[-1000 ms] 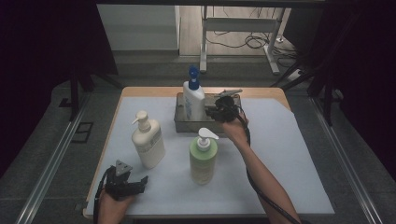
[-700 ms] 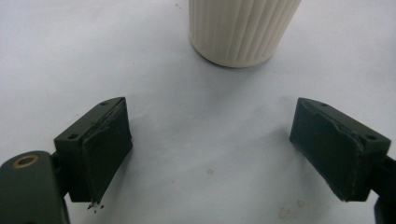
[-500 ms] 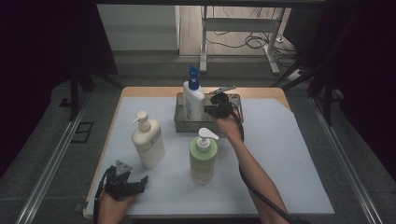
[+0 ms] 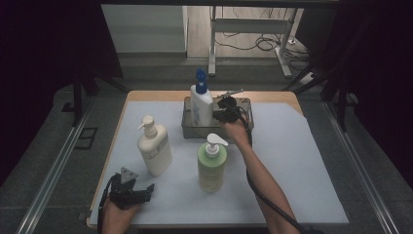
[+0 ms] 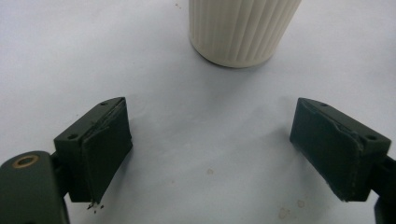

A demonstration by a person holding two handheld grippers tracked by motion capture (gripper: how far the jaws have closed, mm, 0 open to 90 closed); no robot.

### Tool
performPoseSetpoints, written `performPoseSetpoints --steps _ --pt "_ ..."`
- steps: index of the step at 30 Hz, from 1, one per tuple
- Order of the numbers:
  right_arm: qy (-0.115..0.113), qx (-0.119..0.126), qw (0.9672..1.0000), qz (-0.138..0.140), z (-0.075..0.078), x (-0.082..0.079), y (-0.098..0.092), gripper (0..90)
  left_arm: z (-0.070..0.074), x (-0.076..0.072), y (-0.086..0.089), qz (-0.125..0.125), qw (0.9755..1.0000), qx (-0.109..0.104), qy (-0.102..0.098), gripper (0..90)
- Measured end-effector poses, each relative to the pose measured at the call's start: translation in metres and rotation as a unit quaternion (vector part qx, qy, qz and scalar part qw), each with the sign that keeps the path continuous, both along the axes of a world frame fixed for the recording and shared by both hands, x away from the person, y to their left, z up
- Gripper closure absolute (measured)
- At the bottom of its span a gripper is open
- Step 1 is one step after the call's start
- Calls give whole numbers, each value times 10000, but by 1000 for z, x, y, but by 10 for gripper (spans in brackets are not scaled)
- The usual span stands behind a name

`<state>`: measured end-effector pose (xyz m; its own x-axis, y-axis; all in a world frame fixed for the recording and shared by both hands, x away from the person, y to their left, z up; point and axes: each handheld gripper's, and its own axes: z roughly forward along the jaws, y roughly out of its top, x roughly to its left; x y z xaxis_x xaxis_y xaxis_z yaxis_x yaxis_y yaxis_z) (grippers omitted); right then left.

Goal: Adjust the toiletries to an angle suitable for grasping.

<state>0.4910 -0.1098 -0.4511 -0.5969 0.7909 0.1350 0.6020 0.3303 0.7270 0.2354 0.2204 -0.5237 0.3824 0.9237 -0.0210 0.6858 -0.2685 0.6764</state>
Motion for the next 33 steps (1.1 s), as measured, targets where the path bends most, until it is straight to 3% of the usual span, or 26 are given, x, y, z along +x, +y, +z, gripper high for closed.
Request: performPoseSetpoints --steps 23,33 --pt "73 -37 9994 332 -6 -5 25 882 0 0 0 -3 10000 4 3 121" --pt "81 -33 9992 388 -4 -7 25 895 0 0 0 -9 10000 9 4 121"
